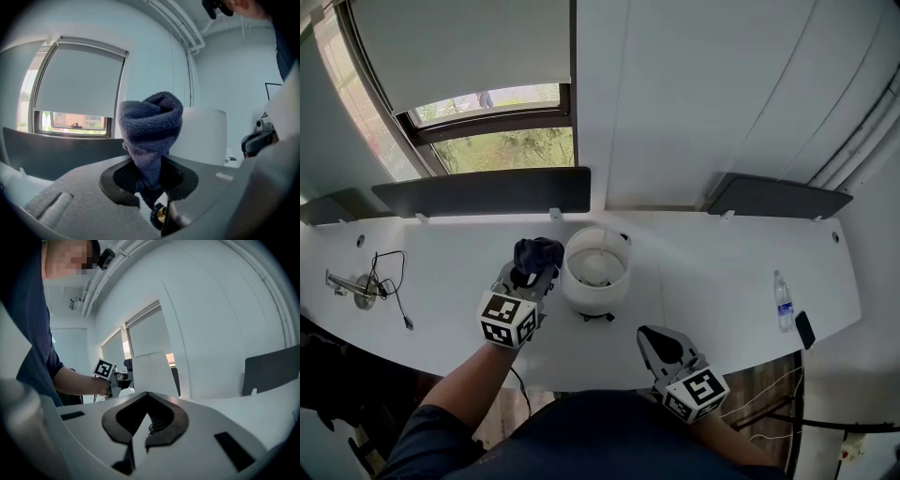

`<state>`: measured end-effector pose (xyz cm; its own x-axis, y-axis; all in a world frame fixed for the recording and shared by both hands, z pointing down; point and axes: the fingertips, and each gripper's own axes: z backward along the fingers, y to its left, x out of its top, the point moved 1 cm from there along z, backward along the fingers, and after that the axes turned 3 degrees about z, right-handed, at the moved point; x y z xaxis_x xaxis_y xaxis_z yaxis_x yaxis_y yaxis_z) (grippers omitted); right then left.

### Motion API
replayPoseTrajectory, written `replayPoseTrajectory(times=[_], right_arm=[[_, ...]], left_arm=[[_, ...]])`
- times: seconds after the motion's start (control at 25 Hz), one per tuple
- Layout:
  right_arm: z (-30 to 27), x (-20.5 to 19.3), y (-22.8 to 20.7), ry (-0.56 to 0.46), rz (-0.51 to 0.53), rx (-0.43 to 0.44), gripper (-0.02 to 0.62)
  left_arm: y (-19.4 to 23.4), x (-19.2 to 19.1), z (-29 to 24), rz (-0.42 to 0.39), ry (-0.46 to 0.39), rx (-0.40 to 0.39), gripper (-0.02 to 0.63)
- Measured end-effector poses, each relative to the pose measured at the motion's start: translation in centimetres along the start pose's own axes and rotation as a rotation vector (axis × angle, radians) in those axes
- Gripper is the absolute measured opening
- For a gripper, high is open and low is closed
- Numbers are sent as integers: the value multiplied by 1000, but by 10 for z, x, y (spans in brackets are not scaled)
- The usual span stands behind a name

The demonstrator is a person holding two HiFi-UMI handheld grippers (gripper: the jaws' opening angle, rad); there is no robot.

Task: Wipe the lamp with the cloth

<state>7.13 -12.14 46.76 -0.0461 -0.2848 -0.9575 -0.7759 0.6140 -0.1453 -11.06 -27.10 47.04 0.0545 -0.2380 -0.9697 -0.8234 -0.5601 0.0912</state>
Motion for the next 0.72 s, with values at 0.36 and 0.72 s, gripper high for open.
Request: replayPoseTrajectory(times=[0.36, 0.72], right_arm=[[-5, 8, -2, -20, 10, 0, 11], [-1, 0, -7, 12, 2, -29, 11]], left_arm=[[-10, 45, -10, -95, -82, -29, 97], [-4, -1, -18, -39, -12, -45, 97]])
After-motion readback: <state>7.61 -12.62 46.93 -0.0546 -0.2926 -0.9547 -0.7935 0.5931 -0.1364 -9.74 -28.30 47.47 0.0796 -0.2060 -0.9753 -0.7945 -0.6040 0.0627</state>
